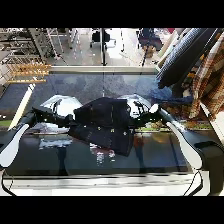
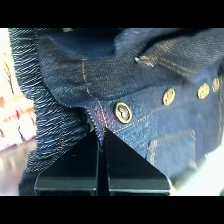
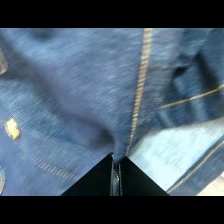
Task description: Fold the clothes and pants, and hang the long-sleeved shirts on hangers.
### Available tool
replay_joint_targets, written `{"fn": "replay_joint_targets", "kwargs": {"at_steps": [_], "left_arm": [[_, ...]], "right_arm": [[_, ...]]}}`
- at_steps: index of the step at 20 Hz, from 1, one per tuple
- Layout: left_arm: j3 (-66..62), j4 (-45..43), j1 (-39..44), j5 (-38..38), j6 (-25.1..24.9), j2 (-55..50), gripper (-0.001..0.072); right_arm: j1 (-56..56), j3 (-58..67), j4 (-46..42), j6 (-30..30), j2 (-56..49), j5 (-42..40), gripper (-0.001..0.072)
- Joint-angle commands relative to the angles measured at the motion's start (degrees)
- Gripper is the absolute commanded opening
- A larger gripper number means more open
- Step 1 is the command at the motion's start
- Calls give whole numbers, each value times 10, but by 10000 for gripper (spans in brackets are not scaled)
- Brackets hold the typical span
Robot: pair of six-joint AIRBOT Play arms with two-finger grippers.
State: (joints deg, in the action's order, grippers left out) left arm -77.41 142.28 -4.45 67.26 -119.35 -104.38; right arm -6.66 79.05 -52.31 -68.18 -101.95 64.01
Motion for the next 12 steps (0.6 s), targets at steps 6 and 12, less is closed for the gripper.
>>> {"fn": "replay_joint_targets", "kwargs": {"at_steps": [6, 12], "left_arm": [[-1, 88, -20, 243, -56, 133, 12], [-14, 85, -15, -21, -30, 211, 12]], "right_arm": [[-2, 5, -60, 23, 253, 156, 30], [-2, 21, -90, -5, 274, -181, 30]]}}
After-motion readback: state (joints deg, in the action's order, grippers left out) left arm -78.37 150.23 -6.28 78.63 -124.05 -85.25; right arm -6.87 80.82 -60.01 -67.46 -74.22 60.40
